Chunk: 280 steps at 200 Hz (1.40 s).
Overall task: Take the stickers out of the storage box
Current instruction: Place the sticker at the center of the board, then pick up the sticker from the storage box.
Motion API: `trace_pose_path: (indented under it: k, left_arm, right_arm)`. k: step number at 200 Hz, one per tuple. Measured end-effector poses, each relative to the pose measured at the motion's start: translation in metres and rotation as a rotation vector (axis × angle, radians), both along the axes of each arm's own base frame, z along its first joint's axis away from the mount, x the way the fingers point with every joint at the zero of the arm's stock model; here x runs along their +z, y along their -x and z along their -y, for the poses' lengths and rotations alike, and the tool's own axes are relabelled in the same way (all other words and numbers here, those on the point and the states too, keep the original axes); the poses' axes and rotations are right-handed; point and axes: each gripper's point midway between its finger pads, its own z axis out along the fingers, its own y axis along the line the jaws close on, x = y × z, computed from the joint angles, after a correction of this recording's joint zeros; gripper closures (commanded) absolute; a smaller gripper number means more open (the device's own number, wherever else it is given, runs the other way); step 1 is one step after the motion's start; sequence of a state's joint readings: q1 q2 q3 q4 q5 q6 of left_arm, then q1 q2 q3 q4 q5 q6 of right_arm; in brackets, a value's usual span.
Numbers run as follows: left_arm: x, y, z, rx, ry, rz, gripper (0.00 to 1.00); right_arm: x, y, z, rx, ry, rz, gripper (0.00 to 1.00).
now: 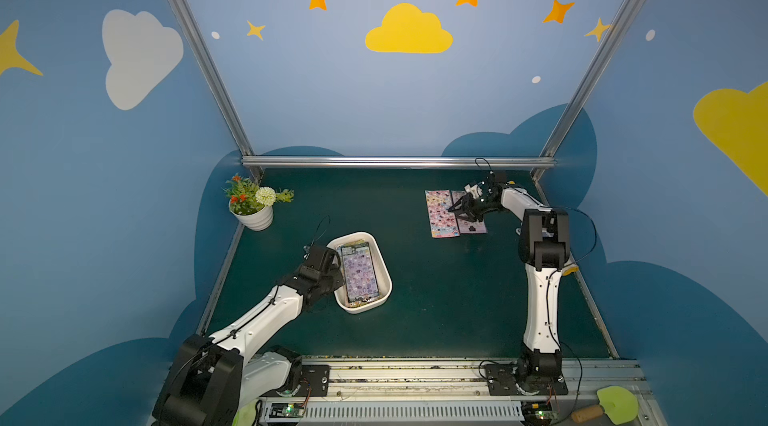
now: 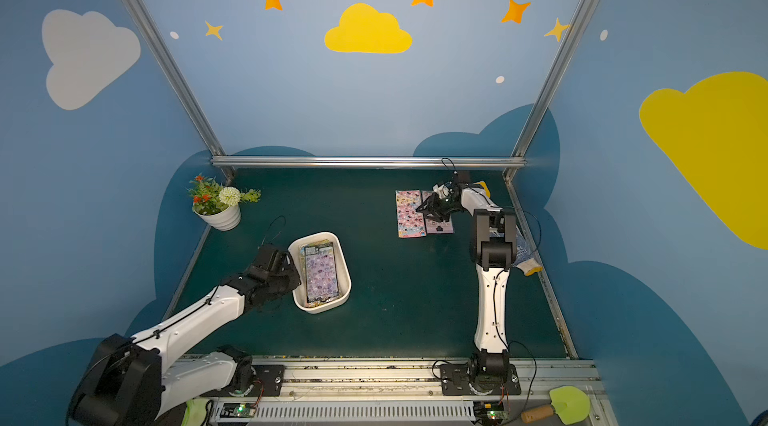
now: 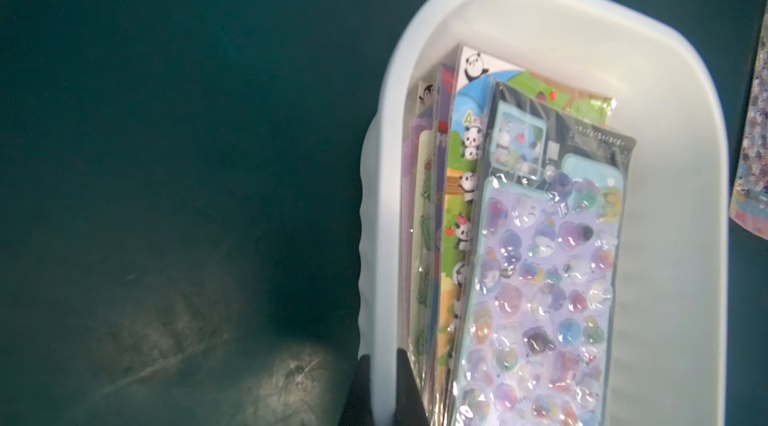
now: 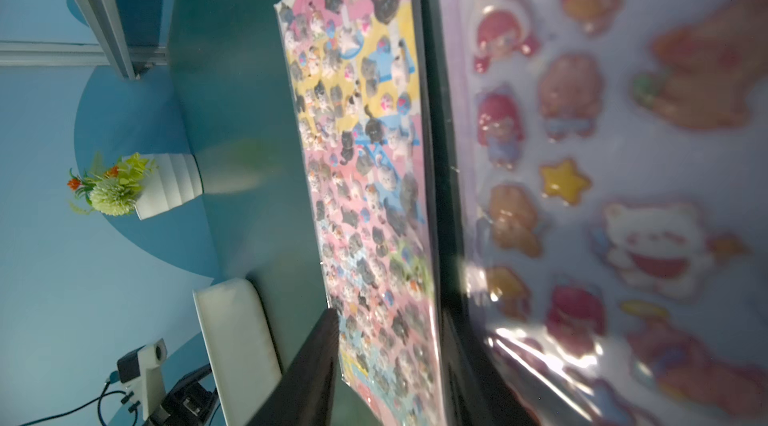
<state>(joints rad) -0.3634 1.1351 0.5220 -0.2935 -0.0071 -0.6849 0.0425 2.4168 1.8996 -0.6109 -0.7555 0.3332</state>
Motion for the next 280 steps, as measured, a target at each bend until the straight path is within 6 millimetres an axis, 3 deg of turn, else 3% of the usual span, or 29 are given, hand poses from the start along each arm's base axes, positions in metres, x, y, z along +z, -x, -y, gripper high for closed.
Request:
trace_pose_path:
  k: [27, 53, 103, 144, 193, 232, 255, 280]
  left_arm:
    - [0.002, 0.002, 0.001, -0.005, 0.0, 0.001, 0.96]
    - [0.005, 0.003, 0.001, -0.006, 0.004, 0.01, 0.96]
    - [0.011, 0.007, -0.001, -0.006, 0.005, 0.016, 0.96]
    - [0.025, 0.003, 0.001, -0.007, 0.016, 0.044, 0.96]
    - [0.045, -0.002, 0.003, -0.008, 0.038, 0.096, 0.96]
    - [0.048, 0.001, 0.002, -0.007, 0.042, 0.107, 0.97]
    - [0.048, 0.003, 0.001, -0.002, 0.043, 0.11, 0.97]
    - [0.041, 0.006, -0.002, 0.007, 0.038, 0.102, 0.96]
  right_arm:
    - [0.006, 0.003, 0.005, -0.011, 0.012, 0.005, 0.53]
    - [0.025, 0.009, 0.007, -0.015, 0.017, 0.03, 0.51]
    - [0.097, 0.024, 0.007, -0.018, 0.025, 0.161, 0.5]
    - [0.158, 0.049, 0.0, -0.006, 0.034, 0.28, 0.5]
    - [0.212, 0.1, -0.037, 0.081, 0.064, 0.396, 0.52]
    - [0.257, 0.16, -0.075, 0.19, 0.108, 0.522, 0.54]
    - [0.268, 0.194, -0.091, 0.246, 0.125, 0.56, 0.55]
    - [0.261, 0.218, -0.109, 0.303, 0.149, 0.567, 0.56]
